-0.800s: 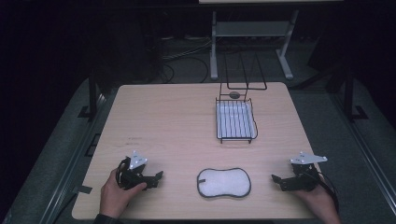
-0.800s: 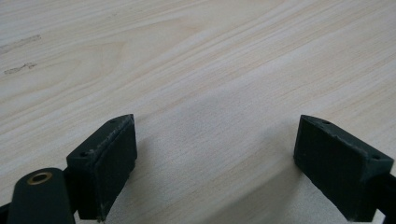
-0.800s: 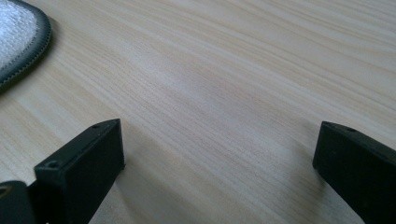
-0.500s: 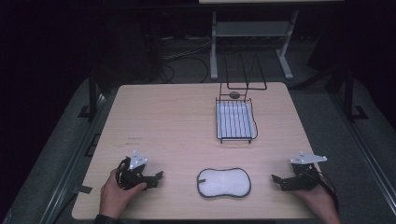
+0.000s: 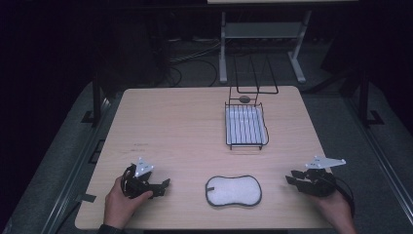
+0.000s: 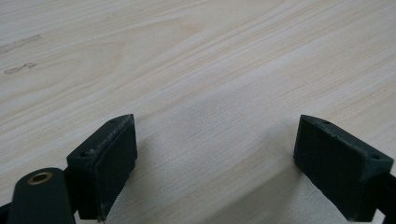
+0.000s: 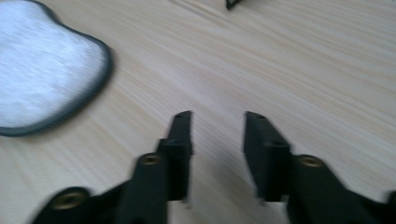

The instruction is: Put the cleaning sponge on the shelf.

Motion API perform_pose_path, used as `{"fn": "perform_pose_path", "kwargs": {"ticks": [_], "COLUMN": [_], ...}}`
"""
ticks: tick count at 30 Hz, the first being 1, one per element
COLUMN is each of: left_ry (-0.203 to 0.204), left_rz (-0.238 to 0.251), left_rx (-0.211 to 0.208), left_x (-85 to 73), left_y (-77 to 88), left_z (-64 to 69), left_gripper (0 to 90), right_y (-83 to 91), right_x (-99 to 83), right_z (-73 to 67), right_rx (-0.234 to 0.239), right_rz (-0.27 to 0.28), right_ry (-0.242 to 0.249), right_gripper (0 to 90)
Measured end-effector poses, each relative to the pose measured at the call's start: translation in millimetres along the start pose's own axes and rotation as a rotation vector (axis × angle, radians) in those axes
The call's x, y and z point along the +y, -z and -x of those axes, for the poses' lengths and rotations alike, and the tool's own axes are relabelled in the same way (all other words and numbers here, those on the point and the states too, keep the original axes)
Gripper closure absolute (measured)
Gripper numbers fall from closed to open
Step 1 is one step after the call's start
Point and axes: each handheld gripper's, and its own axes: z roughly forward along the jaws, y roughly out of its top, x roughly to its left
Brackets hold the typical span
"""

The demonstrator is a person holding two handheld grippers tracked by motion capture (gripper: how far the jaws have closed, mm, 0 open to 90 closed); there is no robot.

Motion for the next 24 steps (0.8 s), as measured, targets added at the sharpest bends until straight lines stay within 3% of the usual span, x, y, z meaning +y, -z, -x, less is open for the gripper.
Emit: {"fn": "perform_pose_path", "kwargs": {"ticks": [1,2,3,4,12,24], "left_ry": [0.0,0.001,0.001,0.0,0.001,0.0], "left_rz": [0.0,0.001,0.001,0.001,0.001,0.0], "left_rx": [0.0,0.0,0.0,0.0,0.0,0.0], "left_x": [0.0,-0.1,-0.1,0.0,0.0,0.0], "left_y": [0.0,0.0,0.0,0.0,0.0,0.0], "left_z": [0.0,0.1,0.1,0.0,0.0,0.0], "left_gripper": [12.6,12.6,12.6,12.6,12.6,12.6], "right_y": [0.0,3.0,3.0,4.7,-0.4,-20.3], "right_x": [0.0,3.0,3.0,6.3,20.8,39.4], "right_z": [0.0,-3.1,-3.1,-7.4,-26.3,-58.9], "right_rx": [0.0,0.024,0.024,0.047,0.134,0.219], "right_rz": [0.0,0.007,0.007,0.021,0.039,0.036], "right_ry": [0.0,-0.002,-0.002,0.002,0.045,0.115], "right_gripper": [70.8,81.2,81.2,89.1,90.0,90.0]}}
